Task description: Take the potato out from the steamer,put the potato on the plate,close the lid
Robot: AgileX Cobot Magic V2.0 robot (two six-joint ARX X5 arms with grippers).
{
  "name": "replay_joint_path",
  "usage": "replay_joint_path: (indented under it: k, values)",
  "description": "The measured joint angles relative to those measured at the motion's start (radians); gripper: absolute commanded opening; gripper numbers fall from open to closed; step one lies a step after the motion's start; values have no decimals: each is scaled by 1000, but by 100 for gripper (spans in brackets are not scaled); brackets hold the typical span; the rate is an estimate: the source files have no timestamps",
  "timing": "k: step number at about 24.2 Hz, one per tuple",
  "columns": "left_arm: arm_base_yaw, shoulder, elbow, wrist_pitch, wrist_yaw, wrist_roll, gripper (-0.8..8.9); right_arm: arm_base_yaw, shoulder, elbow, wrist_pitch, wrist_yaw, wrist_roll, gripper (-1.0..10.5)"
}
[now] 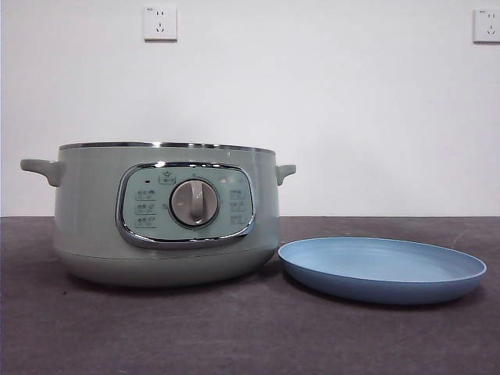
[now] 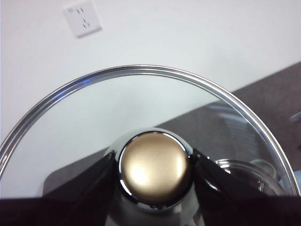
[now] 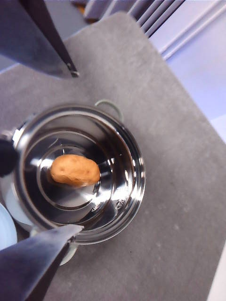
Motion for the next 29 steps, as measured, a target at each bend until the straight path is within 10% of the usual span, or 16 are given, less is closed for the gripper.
replay_joint_path:
  k: [26,29]
  values:
    - [0,-72,4,-58,-44,-6,-8,168,567,104,90,159,-30,681]
    - [0,-58,4,-59,-44,-12,-8,173,605,104,94,185,-31,388]
